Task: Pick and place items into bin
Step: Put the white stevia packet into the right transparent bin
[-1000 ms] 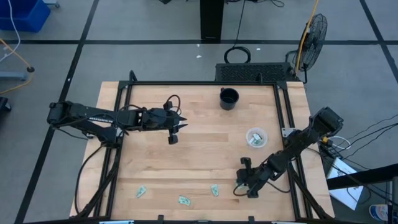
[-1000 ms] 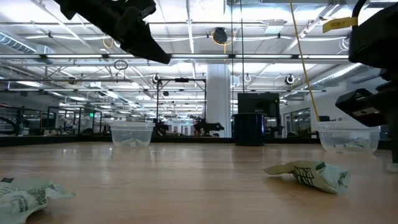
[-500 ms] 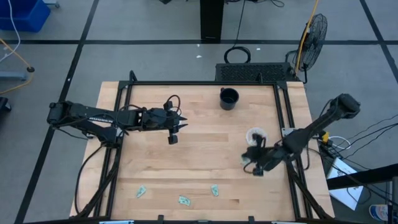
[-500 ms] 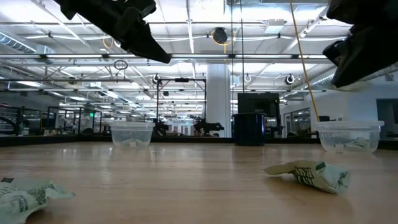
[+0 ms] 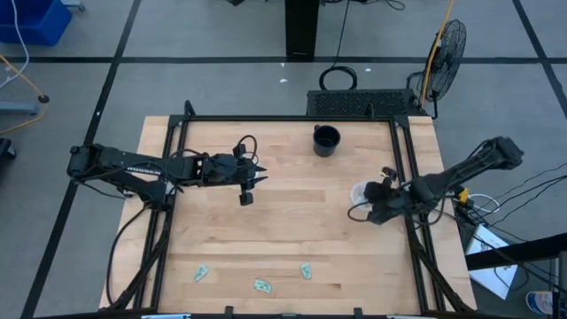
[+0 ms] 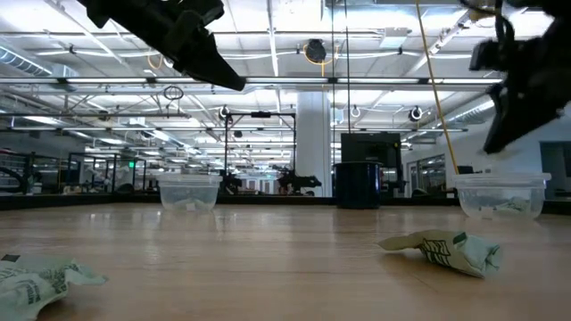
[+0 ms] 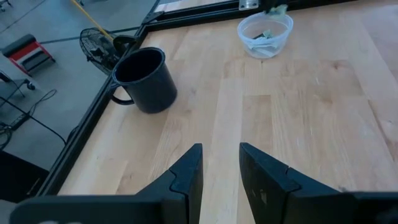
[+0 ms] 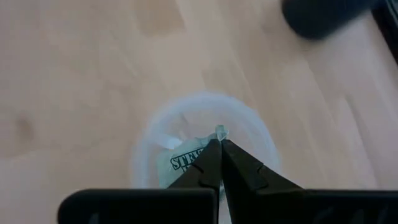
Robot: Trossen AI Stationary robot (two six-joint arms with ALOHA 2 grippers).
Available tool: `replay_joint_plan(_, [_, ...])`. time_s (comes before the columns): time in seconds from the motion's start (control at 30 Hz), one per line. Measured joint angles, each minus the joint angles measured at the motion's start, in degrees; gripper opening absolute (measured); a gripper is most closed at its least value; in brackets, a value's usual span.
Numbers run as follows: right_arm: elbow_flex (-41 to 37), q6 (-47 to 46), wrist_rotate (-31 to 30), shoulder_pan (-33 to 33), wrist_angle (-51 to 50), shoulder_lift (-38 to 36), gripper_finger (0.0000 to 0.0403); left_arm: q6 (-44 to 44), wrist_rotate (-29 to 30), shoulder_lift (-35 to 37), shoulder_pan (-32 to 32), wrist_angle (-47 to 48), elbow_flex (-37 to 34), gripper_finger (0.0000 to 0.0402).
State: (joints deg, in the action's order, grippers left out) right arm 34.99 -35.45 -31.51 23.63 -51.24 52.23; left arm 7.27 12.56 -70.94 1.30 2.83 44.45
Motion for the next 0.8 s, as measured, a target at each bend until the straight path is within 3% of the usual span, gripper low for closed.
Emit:
replay_joint_plan(0.17, [-4.8,-4.4,0.0,-4.0,2.4,0.0,0.0,-0.2,0.0,0.0,0.0,0.0,0.0,0.0111])
replay_joint_plan(0.27, [-6.2,-2.2,0.7,-6.0,5.5,0.0,0.0,-0.2,0.0,0.0,0.0,0.0,0.0,0.0111])
replay_joint_plan(0.47, [-8.5,4.5,10.7,-10.0,11.4,0.0,0.0,-1.6,0.0,0.0,0.0,0.0,0.0,0.0111])
replay_joint_plan(0.8, [-12.1,9.7,10.6,-13.6,18.3,0.0,0.0044,-1.6,0.0,0.0,0.0,0.0,0.0,0.0111])
